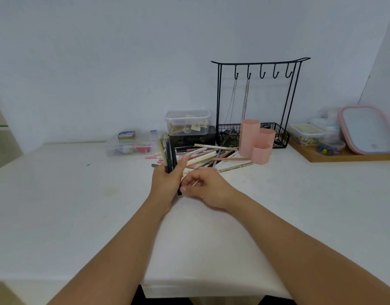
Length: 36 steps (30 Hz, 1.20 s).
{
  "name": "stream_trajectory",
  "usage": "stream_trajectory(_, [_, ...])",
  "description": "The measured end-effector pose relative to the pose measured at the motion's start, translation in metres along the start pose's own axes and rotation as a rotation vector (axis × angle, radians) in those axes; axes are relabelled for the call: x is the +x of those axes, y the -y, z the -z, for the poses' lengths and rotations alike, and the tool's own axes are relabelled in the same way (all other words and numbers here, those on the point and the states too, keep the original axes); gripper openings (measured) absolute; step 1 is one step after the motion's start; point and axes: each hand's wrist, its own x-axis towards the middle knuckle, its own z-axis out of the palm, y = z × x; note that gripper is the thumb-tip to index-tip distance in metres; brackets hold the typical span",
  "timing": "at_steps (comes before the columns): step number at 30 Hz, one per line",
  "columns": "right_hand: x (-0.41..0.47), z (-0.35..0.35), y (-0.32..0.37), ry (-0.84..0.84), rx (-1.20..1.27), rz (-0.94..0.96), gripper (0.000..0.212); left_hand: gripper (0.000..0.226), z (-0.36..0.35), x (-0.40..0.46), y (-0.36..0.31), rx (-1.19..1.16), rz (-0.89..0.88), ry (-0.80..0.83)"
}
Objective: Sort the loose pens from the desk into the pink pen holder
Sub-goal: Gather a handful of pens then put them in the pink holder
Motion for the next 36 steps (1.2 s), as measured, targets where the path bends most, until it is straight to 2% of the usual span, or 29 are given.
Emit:
stream_trajectory(1, [0.001,0.006,-0.001,-0.025,-0.034,0.005,0.003,0.048,0.000,0.000,-0.001,0.002,0.001,-0.007])
stream_trajectory(3, [0.007,0.026,-0.011,-0.236,-0.197,-0.022,0.005,0.043,-0.001,-0.003,-0.004,-0.026,-0.011,-0.013])
stream_trajectory(5, [0.006,0.051,-0.022,-0.410,-0.458,-0.124,0.020,0.042,-0.002,-0.005,-0.005,-0.042,-0.021,-0.010])
stream_trajectory(8, [-0.002,0.075,-0.037,-0.358,-0.663,-0.282,0.036,0.029,0.000,-0.003,-0.003,-0.043,-0.029,0.008])
stream_trajectory(10, [-0.003,0.081,-0.048,-0.276,-0.734,-0.333,0.034,0.024,0.000,-0.001,-0.002,-0.041,-0.028,0.022])
stream_trajectory(13, [-0.001,0.084,-0.055,-0.251,-0.777,-0.305,0.027,0.028,0.001,-0.001,-0.002,-0.011,-0.011,0.017])
stream_trajectory(16, [0.002,0.084,-0.055,-0.253,-0.763,-0.280,0.028,0.042,0.000,-0.001,-0.003,0.032,0.000,0.011])
stream_trajectory(20, [0.002,0.086,-0.054,-0.213,-0.759,-0.264,0.020,0.043,-0.001,0.000,-0.004,0.006,0.041,-0.001])
stream_trajectory(25, [-0.001,0.090,-0.045,-0.147,-0.619,-0.190,0.016,0.046,0.000,0.002,-0.002,0.000,0.052,-0.007])
stream_trajectory(30, [-0.002,0.062,-0.004,-0.197,-0.029,-0.056,0.006,0.041,0.001,-0.003,-0.005,-0.027,-0.005,0.045])
stream_trajectory(33, [-0.001,0.035,0.005,-0.166,0.230,-0.017,0.013,0.047,0.002,-0.004,-0.006,-0.038,-0.024,0.058])
stream_trajectory(36, [-0.001,0.010,0.006,-0.155,0.350,0.019,0.027,0.033,0.003,-0.003,-0.004,-0.047,-0.018,0.065])
